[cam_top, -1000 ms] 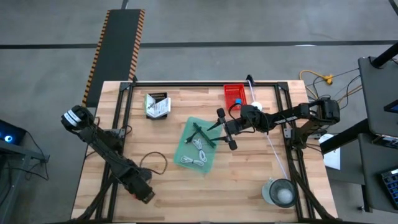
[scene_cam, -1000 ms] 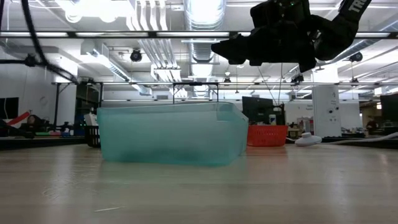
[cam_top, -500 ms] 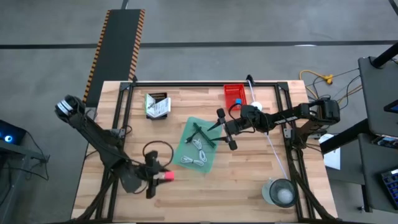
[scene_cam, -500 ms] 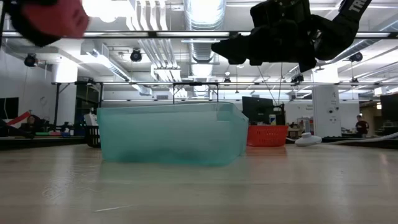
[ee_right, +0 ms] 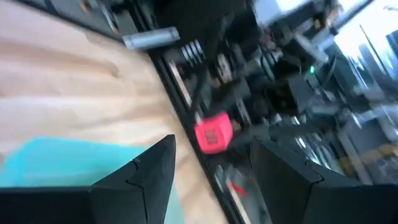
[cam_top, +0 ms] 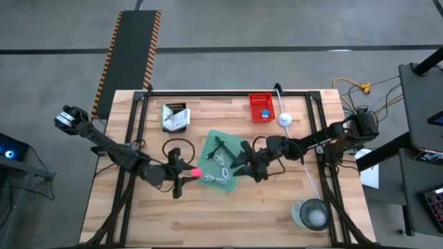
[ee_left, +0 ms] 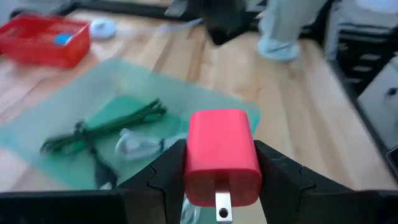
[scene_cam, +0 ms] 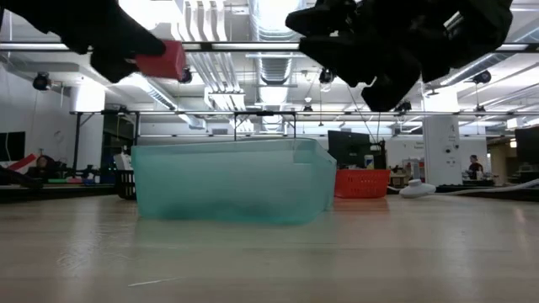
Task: Pick and place items into bin
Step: Put the pink charger adapter into the red basket
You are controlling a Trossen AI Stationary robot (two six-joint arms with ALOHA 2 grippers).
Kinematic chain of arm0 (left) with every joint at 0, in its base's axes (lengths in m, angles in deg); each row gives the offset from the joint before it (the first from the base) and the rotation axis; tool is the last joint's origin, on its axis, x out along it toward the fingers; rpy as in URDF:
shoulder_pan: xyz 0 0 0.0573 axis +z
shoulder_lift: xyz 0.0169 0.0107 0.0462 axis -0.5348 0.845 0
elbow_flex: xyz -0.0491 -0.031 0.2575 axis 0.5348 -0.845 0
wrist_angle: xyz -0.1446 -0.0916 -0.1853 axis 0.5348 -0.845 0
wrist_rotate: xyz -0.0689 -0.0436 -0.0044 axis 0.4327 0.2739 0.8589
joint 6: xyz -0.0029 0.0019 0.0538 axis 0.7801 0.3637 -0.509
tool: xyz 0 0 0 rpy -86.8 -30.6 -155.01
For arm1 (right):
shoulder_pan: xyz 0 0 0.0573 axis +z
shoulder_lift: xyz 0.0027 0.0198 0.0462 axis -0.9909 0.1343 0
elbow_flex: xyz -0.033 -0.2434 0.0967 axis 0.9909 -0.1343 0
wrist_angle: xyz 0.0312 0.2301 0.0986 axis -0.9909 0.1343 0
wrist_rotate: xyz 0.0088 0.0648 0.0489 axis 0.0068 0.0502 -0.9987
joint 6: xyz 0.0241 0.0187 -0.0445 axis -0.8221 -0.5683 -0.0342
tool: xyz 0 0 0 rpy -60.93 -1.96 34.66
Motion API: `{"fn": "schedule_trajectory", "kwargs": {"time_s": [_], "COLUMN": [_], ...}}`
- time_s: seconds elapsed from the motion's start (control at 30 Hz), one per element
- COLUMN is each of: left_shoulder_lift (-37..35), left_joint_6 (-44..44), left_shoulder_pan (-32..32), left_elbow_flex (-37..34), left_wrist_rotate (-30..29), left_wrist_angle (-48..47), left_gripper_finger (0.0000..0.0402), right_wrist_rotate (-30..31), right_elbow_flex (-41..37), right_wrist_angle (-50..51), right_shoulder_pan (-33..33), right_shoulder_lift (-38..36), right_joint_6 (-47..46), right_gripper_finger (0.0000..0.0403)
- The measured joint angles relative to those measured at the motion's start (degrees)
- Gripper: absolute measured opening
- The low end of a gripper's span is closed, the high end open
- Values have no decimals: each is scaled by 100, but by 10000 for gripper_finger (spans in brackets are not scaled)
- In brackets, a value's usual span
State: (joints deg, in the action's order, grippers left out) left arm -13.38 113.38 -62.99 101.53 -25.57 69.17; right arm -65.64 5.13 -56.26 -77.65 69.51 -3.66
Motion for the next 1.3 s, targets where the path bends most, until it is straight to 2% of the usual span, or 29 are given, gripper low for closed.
{"fn": "schedule_trajectory", "kwargs": {"time_s": [0.07, 0.13, 0.3, 0.5, 0.63, 1.0, 1.3], "left_shoulder_lift": [57, 141, 391, 888, 1159, 1620, 1822], "left_joint_6": [-383, -671, -1120, -1436, -1487, -1689, -1570], "left_shoulder_pan": [141, 271, 669, 1026, 1188, 1349, 1497], "left_elbow_flex": [-71, -87, -87, -71, 25, 198, 235], "left_wrist_rotate": [202, 304, 687, 904, 1301, 1552, 1607], "left_wrist_angle": [414, 623, 1331, 2520, 2807, 3527, 3891], "left_gripper_finger": [137, 137, 137, 137, 137, 137, 137], "right_wrist_rotate": [582, 910, 932, 1381, 1517, 1529, 1527], "right_elbow_flex": [64, 112, 322, 577, 722, 788, 790], "right_wrist_angle": [-4, -36, -6, 46, 44, 173, 158], "right_shoulder_pan": [143, 240, 425, 489, 489, 489, 489], "right_shoulder_lift": [2, -1, 85, 413, 524, 552, 563], "right_joint_6": [-21, -66, 94, 608, 541, 660, 660], "right_gripper_finger": [195, 201, 230, 266, 278, 266, 234]}}
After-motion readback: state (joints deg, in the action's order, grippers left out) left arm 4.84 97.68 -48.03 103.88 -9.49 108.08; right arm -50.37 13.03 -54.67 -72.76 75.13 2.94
